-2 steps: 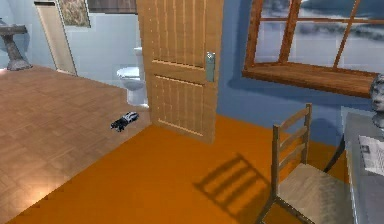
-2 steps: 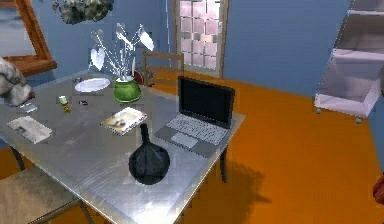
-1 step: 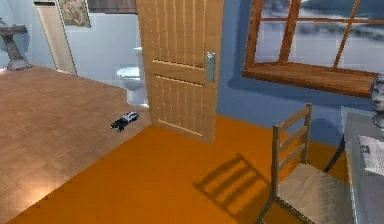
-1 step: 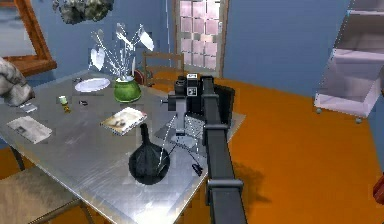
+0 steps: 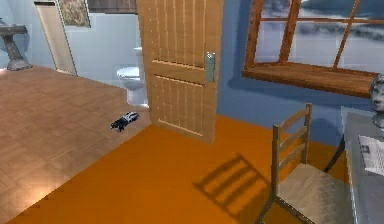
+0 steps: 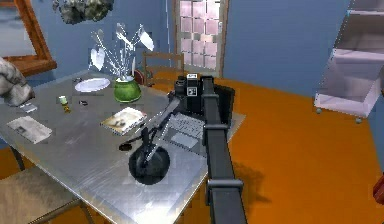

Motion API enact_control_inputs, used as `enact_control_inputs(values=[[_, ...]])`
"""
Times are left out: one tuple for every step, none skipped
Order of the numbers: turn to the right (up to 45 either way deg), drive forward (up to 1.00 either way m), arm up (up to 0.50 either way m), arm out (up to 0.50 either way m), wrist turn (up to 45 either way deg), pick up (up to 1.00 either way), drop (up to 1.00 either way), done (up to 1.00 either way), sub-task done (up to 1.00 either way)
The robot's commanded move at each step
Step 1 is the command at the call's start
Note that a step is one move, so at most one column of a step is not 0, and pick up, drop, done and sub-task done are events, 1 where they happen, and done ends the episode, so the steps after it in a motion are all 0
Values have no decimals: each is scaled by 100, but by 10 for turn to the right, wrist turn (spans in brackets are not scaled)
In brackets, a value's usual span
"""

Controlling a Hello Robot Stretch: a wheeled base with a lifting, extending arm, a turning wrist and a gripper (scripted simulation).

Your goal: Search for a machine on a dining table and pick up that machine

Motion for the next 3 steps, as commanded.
enact_control_inputs(values=[[0,0,0,0,450,0,0,0,0],[0,0,0,0,450,0,0,0,0],[0,0,0,0,450,0,0,0,0]])
